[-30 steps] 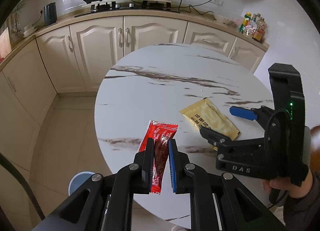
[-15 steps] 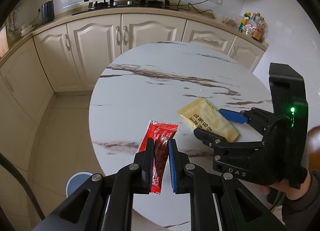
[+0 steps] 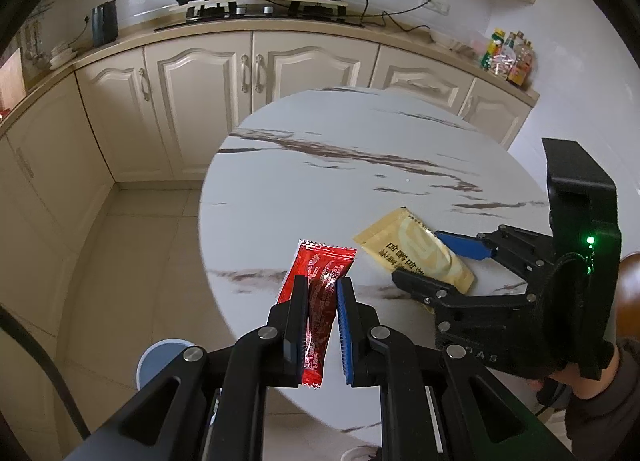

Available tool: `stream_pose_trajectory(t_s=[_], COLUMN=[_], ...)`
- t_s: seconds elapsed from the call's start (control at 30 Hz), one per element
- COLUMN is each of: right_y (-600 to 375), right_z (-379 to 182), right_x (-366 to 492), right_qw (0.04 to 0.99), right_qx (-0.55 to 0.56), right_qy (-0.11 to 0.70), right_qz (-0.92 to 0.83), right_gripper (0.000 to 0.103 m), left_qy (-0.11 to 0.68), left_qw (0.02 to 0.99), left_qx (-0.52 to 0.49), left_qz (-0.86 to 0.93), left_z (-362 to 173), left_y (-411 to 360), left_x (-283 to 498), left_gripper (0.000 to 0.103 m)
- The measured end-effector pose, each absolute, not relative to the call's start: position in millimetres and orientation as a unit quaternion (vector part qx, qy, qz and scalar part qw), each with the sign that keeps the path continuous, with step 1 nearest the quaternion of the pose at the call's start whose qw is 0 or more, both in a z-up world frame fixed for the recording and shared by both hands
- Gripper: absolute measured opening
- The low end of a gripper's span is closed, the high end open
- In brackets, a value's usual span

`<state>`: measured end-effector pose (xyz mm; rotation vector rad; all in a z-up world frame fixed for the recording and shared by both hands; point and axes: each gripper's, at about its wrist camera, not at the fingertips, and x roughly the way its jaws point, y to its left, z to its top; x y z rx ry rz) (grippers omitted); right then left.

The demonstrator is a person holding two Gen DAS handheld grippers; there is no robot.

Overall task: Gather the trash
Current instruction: 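Grasp the yellow packet with the right gripper, then carry both packets over the blue bin and open both grippers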

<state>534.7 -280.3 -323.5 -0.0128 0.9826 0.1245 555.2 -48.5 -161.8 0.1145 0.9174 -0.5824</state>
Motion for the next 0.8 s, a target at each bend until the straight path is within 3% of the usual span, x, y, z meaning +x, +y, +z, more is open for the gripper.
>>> stream_pose_trajectory(t_s=[0.47,0.8], right_y=[-253,-116], right_z=[-311,-301], right_x=[534,557], right_qw=[0.886,0.882], right_qx=[0.035,0.000], right_qy=[0.451,0.426], right_qz=[0.103,0.202], right_gripper=[0.052,0.052], left_qy=[0.438,0.466], left_qw=[0.864,0.874], left_qx=[0.027,-0.038], left_qz=[-0.248,-0.135], left_z=[-161,-194], left_y=[3,127], left_x=[547,560], left_gripper=[0.010,0.010])
